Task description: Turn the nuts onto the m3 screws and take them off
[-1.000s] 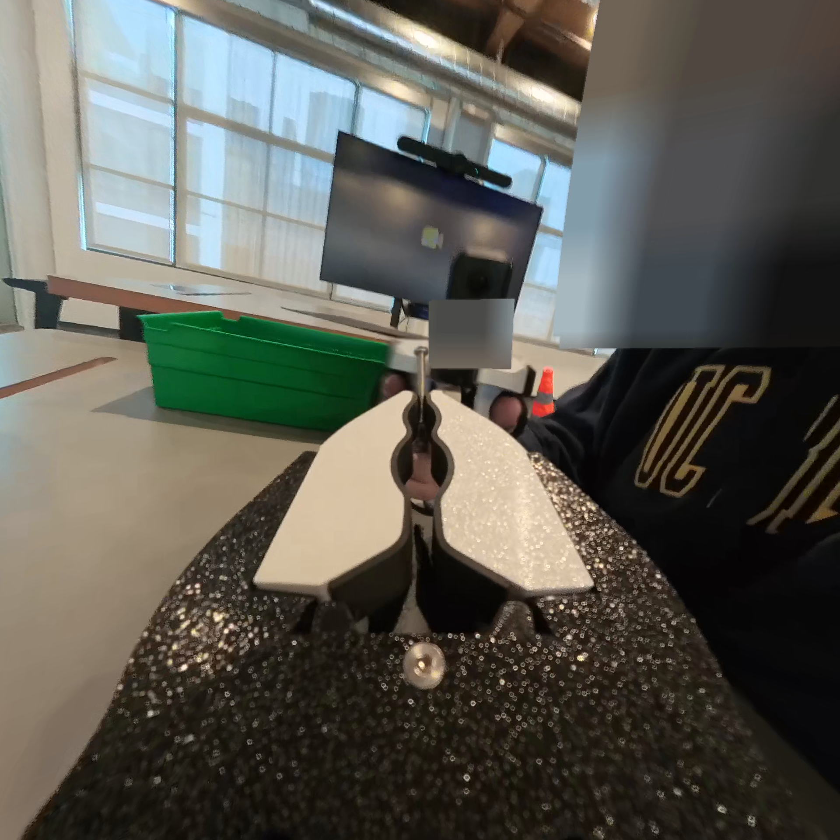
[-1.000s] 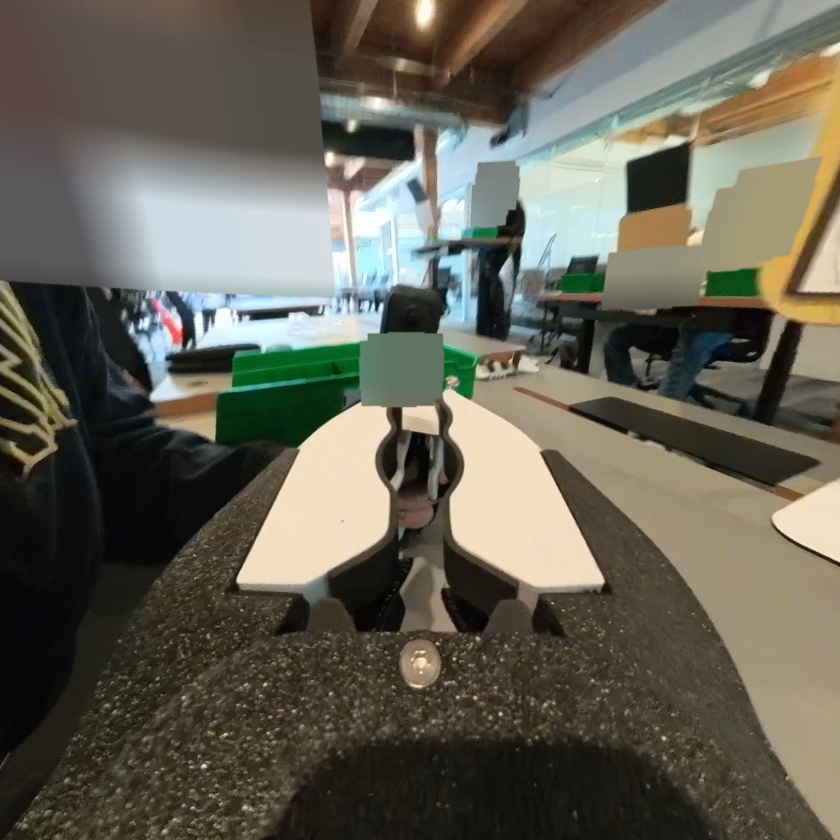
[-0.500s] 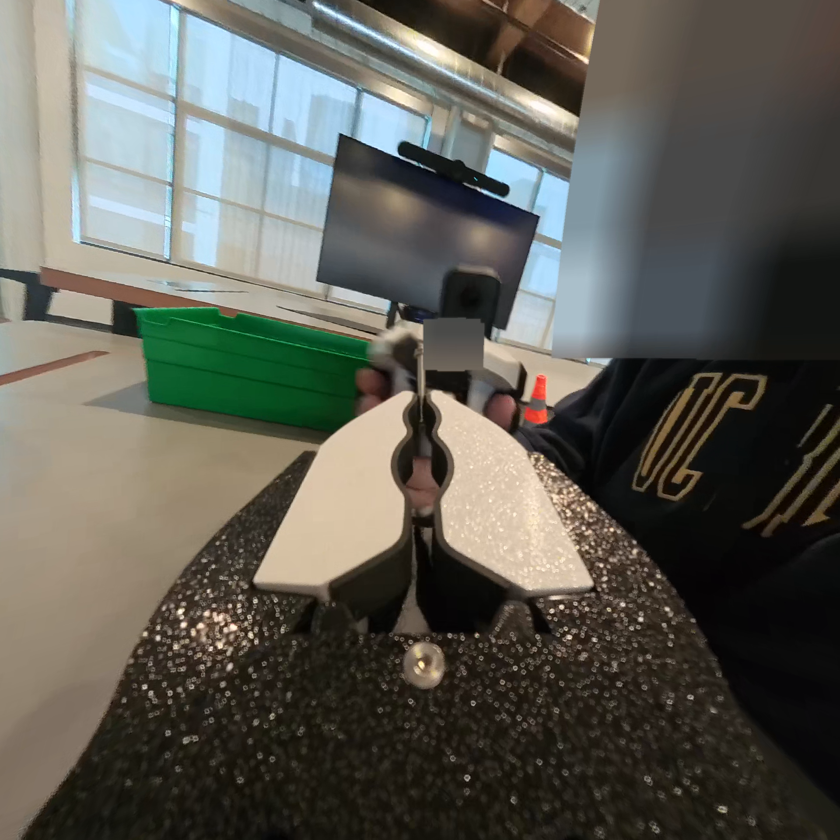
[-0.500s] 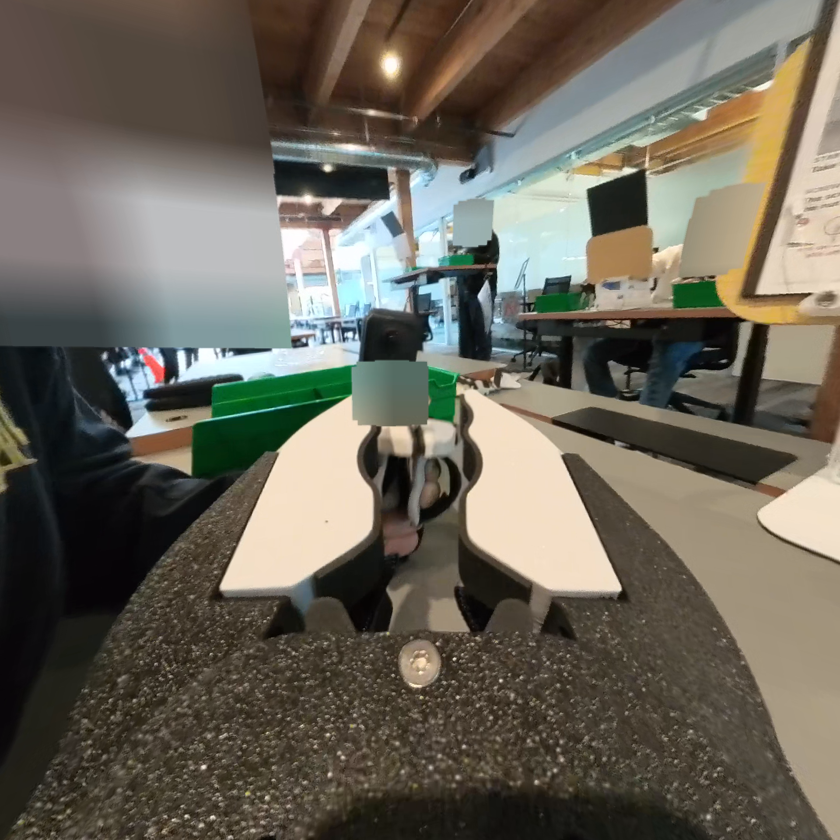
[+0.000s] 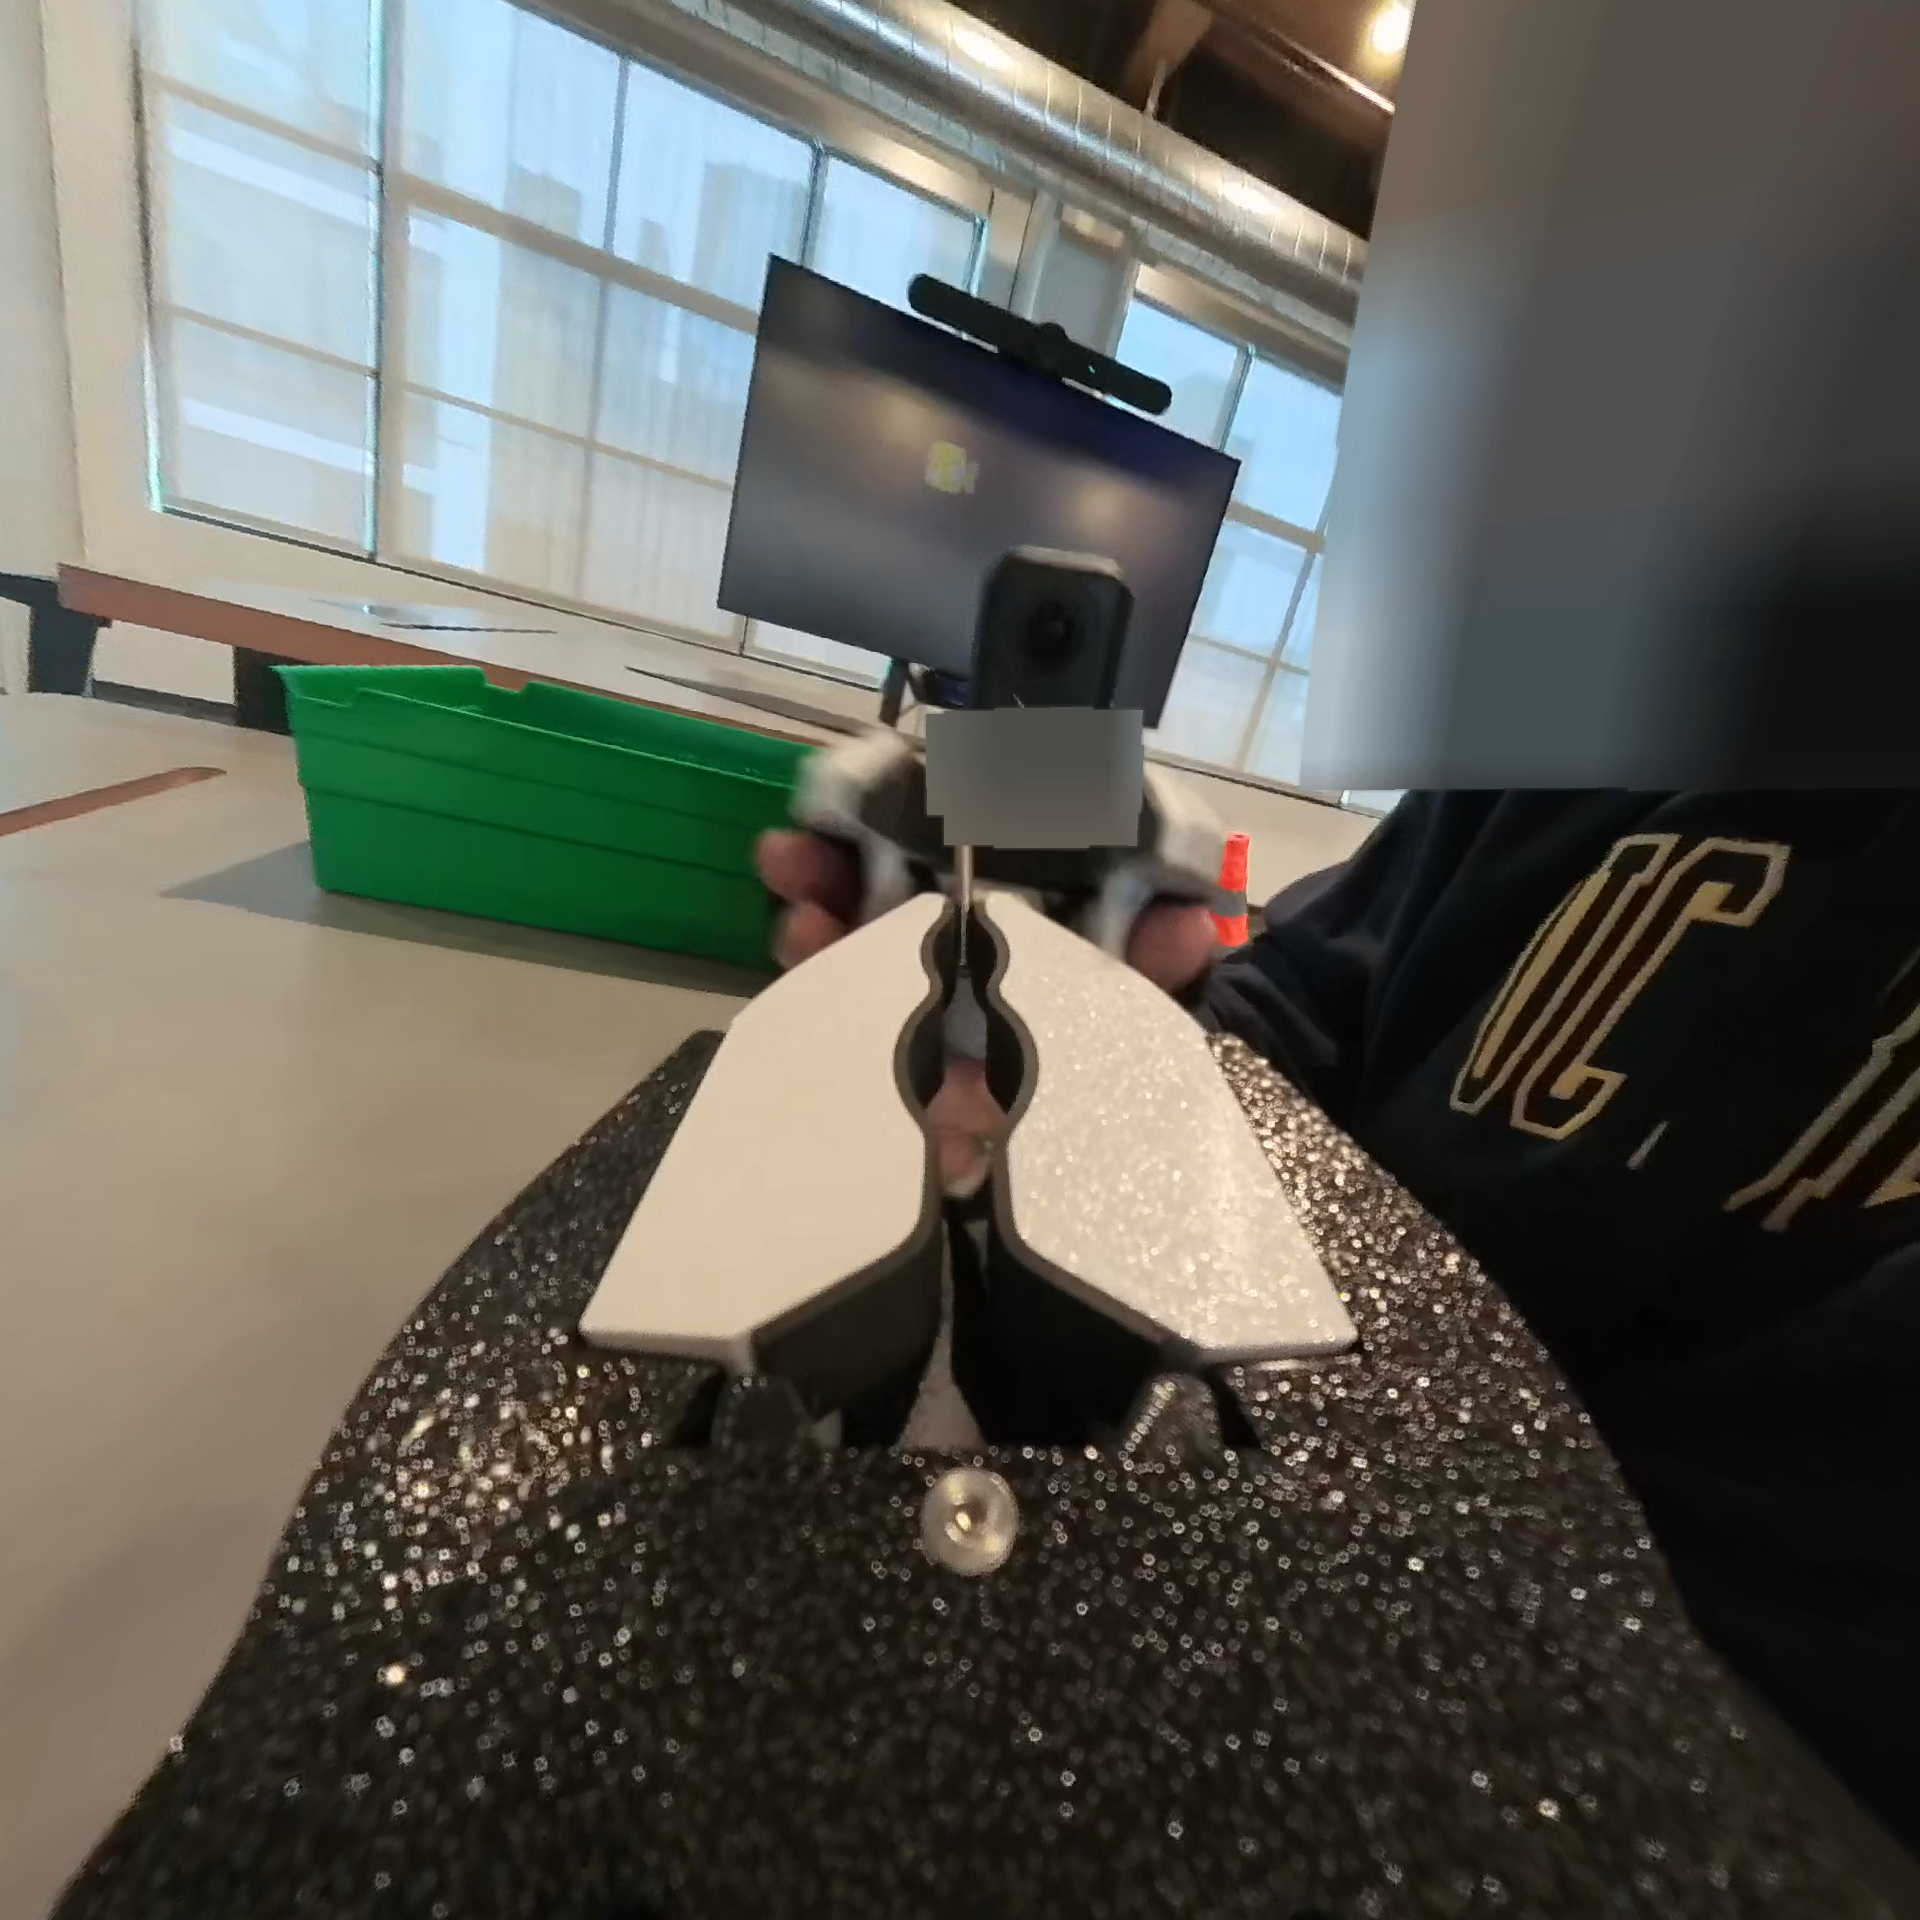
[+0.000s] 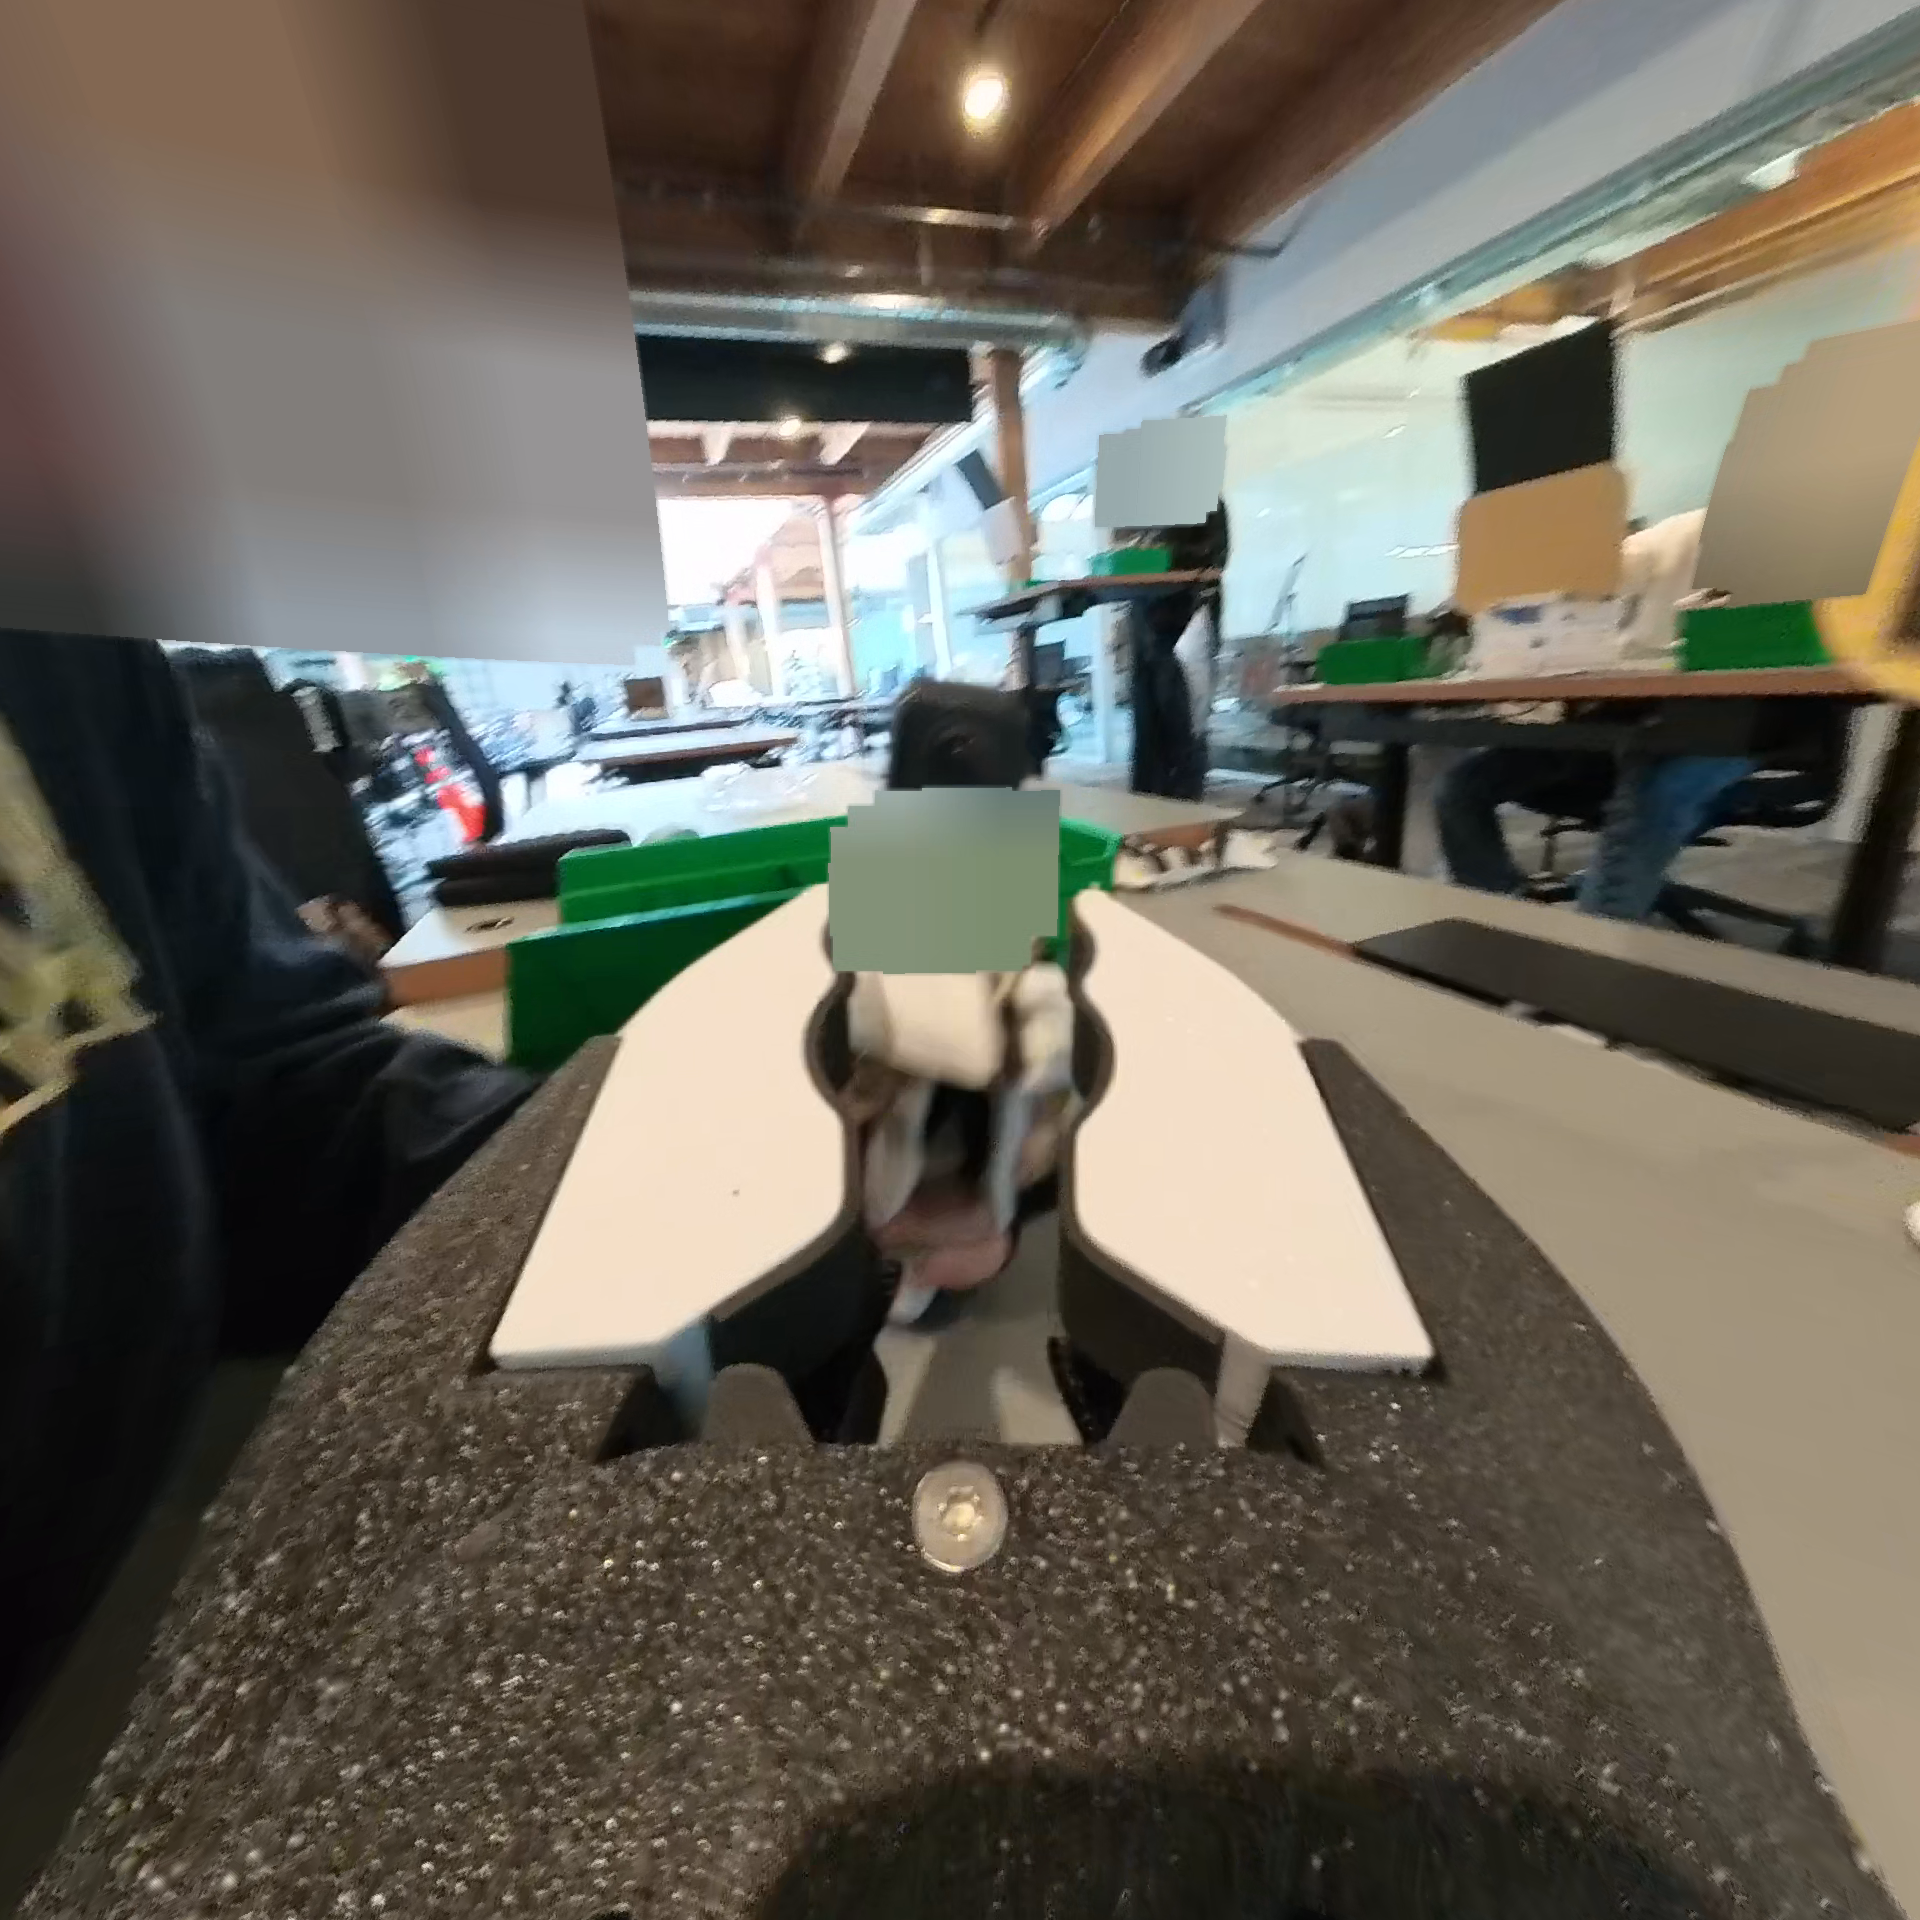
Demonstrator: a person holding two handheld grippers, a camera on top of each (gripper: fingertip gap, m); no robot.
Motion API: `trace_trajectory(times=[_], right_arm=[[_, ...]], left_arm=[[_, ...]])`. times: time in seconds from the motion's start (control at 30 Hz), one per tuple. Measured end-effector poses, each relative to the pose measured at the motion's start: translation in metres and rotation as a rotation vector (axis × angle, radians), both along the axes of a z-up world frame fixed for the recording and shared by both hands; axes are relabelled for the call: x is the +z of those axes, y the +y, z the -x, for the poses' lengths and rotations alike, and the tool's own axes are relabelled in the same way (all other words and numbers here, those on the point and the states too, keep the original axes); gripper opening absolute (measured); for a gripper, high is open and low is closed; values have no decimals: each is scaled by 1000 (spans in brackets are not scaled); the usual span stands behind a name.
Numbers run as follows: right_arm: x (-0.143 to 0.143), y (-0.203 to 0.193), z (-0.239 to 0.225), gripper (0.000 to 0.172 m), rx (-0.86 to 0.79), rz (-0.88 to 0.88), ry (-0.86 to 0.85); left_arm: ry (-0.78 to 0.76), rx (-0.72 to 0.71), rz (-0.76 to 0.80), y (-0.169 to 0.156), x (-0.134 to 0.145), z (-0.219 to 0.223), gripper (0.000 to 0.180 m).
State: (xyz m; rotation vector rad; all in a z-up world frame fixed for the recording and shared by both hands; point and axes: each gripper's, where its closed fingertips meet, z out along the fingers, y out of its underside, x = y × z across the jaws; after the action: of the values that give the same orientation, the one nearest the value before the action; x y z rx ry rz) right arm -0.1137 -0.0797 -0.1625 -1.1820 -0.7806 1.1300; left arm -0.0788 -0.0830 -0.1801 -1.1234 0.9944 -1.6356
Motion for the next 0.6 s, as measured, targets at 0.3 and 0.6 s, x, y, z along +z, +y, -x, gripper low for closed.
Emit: trace_trajectory(times=[0.3,0.6], right_arm=[[4,9,-1,39,-13,6,18],[6,10,-13,34,-36,5,59]], left_arm=[[6,-2,6,0,-1,-2,2],[3,13,13,4,-2,2,2]])
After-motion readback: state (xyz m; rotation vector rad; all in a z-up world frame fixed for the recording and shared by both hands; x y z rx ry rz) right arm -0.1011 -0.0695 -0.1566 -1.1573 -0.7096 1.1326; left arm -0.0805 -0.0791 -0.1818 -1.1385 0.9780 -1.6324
